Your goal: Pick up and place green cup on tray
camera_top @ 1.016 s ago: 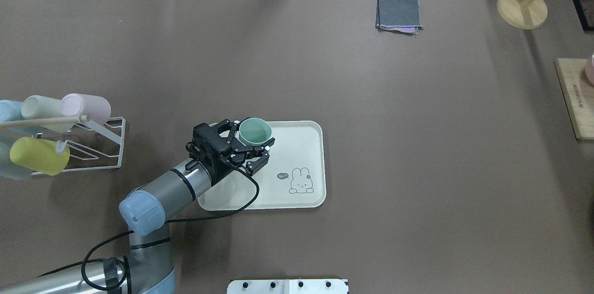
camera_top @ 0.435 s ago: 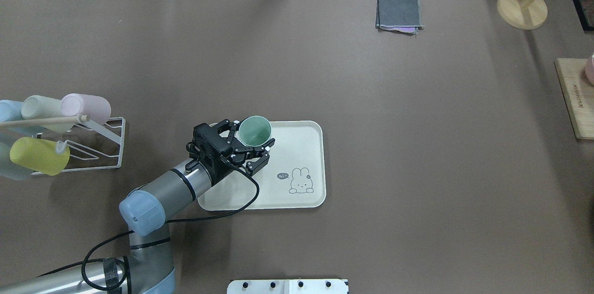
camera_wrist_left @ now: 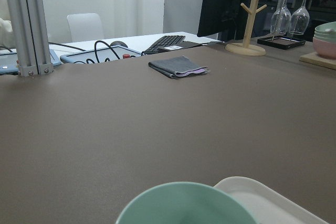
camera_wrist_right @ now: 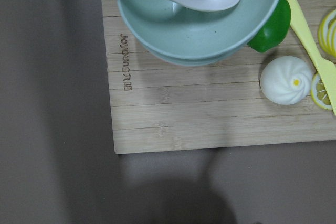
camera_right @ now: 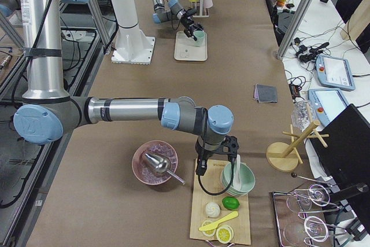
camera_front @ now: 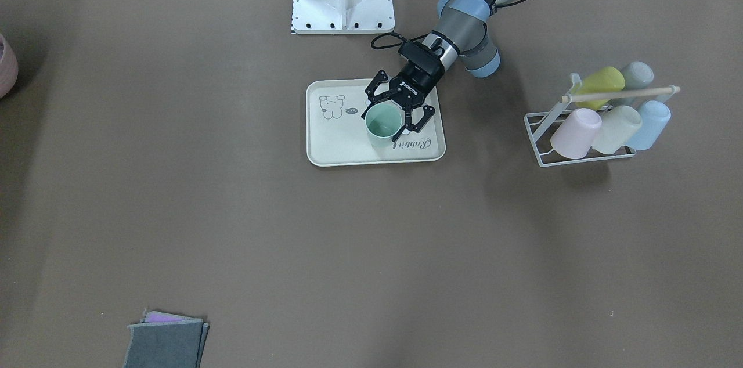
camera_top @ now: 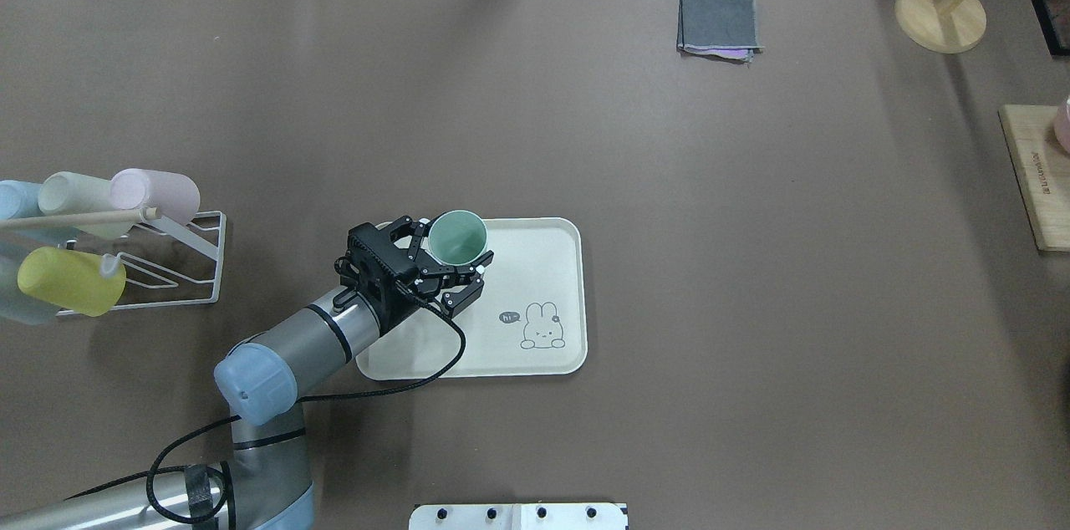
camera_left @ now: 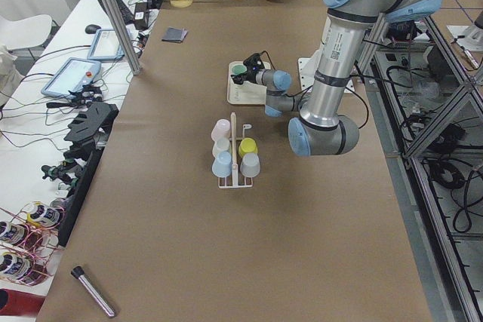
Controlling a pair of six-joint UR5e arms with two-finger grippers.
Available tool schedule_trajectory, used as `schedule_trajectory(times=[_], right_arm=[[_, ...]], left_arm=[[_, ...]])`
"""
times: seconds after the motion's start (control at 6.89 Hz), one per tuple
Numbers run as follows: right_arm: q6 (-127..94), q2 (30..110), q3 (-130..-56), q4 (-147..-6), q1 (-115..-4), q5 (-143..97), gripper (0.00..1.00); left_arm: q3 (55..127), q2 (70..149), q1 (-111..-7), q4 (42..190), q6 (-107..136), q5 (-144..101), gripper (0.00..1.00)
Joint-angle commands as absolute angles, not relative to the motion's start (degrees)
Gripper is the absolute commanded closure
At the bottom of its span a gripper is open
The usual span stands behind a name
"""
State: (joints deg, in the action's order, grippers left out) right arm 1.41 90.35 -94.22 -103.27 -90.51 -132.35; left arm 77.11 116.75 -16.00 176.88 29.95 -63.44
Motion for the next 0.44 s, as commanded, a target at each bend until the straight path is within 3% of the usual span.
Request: schedule_trajectory(times=[0.0,0.29], right_arm=[[1.41,90.35,-94.22,-103.27,-90.53,-132.36,0.00],[1.41,90.35,-94.22,-103.27,-90.62,-132.36,0.01]], left_arm=[[76.99,116.72,-16.00,176.66,29.88,-63.37,0.11],[77.52,116.81,-16.00,176.75,29.88,-63.54,0.03]])
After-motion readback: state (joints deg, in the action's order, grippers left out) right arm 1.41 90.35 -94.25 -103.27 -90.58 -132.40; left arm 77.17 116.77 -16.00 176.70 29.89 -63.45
